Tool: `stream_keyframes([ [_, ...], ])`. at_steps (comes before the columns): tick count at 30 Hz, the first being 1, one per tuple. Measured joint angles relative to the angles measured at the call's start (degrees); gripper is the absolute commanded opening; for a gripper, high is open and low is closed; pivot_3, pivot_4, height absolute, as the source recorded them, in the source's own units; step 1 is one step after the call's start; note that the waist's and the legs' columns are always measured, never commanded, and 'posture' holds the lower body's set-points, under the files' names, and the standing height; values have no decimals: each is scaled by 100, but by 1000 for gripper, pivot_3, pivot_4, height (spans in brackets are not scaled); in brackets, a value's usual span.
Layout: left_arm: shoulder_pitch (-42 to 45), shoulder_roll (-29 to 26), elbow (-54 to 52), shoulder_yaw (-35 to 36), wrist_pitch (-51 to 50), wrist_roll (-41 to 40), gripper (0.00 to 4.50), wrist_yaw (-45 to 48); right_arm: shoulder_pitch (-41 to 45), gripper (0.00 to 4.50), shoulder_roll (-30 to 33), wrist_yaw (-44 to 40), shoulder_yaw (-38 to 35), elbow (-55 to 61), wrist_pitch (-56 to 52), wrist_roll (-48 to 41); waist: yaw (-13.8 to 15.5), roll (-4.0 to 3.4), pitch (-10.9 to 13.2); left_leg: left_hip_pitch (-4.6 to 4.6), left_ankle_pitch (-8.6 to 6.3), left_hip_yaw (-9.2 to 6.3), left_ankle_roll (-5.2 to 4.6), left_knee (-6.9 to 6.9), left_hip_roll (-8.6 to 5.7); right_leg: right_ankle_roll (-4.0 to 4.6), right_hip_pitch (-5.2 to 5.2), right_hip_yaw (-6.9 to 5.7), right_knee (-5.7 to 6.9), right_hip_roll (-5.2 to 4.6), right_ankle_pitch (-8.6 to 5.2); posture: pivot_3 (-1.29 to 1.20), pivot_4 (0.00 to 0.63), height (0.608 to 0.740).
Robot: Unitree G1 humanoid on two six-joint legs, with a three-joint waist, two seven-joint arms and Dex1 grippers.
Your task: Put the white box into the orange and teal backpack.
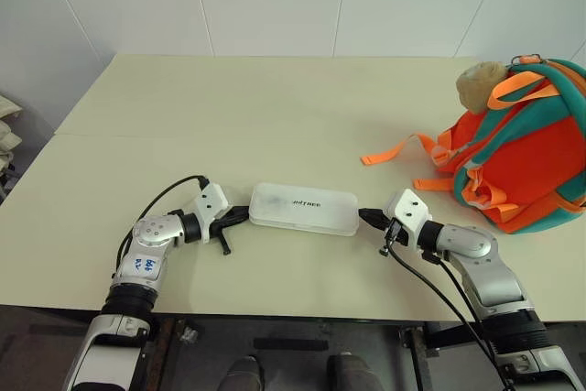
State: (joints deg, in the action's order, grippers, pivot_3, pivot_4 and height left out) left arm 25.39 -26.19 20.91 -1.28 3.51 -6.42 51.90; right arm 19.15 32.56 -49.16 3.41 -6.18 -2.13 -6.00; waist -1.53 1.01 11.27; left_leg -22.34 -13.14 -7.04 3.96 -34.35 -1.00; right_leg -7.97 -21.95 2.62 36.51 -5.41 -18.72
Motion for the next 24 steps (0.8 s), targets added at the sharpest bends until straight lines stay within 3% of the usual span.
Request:
stream_keyframes([
  [11,-579,5,-1233,18,-926,-36,18,-507,-13,0,165,-148,-155,-461,344,-29,-10,0,0,4,0,-1,0,-3,1,1,3,0,-1,2,1,0,150,740],
  [18,-826,-1047,-1594,248,-1333,211,18,-604,-36,0,194,-185,-163,-468,345,-58,-7,0,0,5,0,0,0,4,1,2,3,1,-5,1,0,0,150,740],
  [22,-902,-1240,-1788,361,-1855,-12,18,-448,-41,0,284,-240,-183,-512,345,-79,5,0,0,3,-1,-1,-1,5,0,2,5,0,-11,-1,0,0,150,740],
  [24,-881,-1233,-1806,413,-2210,-285,0,-315,-41,353,326,-280,-192,-516,338,-117,4,0,0,3,-1,-1,-1,6,1,3,5,0,-12,0,0,0,150,740],
])
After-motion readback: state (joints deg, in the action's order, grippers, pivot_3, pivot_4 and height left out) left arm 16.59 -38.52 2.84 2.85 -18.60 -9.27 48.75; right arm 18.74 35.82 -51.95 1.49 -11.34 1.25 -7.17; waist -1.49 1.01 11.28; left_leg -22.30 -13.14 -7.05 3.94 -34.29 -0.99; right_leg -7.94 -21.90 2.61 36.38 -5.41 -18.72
